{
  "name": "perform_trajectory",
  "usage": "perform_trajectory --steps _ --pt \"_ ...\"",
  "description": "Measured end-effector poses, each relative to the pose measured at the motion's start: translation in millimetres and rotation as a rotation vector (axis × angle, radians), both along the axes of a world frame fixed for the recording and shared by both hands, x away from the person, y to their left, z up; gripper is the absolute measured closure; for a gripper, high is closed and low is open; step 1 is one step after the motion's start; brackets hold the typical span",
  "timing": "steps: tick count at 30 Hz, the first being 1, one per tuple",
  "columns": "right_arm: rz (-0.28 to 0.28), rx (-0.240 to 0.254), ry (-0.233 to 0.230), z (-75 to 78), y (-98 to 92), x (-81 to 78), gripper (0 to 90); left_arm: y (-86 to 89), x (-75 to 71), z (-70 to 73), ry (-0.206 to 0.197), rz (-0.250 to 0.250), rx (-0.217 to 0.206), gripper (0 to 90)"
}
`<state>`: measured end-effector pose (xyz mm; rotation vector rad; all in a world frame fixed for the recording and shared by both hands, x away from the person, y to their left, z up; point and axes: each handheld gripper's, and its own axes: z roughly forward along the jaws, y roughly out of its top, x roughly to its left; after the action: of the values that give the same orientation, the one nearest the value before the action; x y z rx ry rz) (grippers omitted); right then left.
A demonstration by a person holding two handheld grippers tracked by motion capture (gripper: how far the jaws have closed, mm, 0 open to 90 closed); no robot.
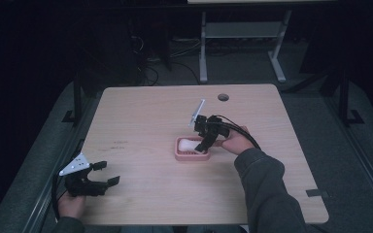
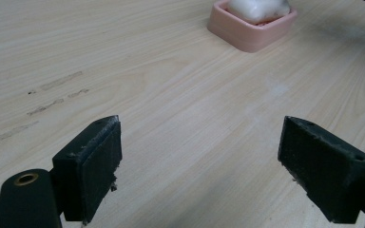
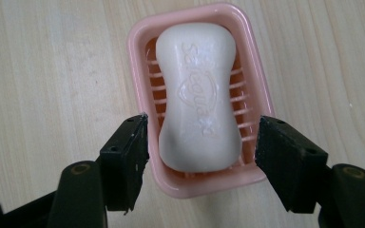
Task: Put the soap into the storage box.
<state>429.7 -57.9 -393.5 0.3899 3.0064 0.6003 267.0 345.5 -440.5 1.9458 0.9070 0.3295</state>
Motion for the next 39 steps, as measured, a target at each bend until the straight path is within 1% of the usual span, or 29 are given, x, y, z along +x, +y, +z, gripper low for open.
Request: perform_trajectory --steps 1,3,5,10,16,21,26,30,35,39 --pt "-0.002 0.002 -0.004 -0.6 -1.7 0.0 34.6 0.0 0.0 -0.1 -0.001 -0.001 0.001 13.9" --pt "-0.007 0.007 0.003 -1.2 -4.9 -0.3 34.3 -0.4 0.0 -0.1 0.000 0.000 0.001 13.9" --pt "-0.011 0.000 0.002 -1.0 -7.2 -1.0 34.1 -0.6 -0.1 -0.2 0.000 0.000 0.001 13.9" --pt "-0.016 0.018 -0.004 2.0 -13.4 -3.1 34.1 -0.8 0.0 -0.6 0.001 0.001 -0.001 13.9" --pt "-0.020 0.017 -0.010 1.7 -19.6 -5.8 34.1 -1.5 -0.3 -0.7 0.004 0.002 -0.001 13.9" --pt "-0.032 0.021 -0.006 1.1 -26.0 -8.3 34.1 -1.6 0.1 -1.3 0.007 0.001 0.000 13.9" --pt "-0.038 0.025 -0.014 0.6 -32.2 -10.5 33.9 -1.7 0.1 -1.3 0.007 -0.001 0.001 13.9" --pt "-0.043 0.017 -0.013 1.8 -36.0 -12.6 33.9 -2.0 0.3 -1.4 0.007 -0.003 0.006 13.9" --pt "-0.045 0.030 -0.022 3.8 -41.0 -15.2 33.6 -2.3 0.3 -1.5 0.007 -0.003 0.006 13.9" --pt "-0.049 0.033 -0.021 1.5 -44.8 -17.8 33.7 -1.9 0.3 -1.5 0.007 -0.002 0.005 13.9"
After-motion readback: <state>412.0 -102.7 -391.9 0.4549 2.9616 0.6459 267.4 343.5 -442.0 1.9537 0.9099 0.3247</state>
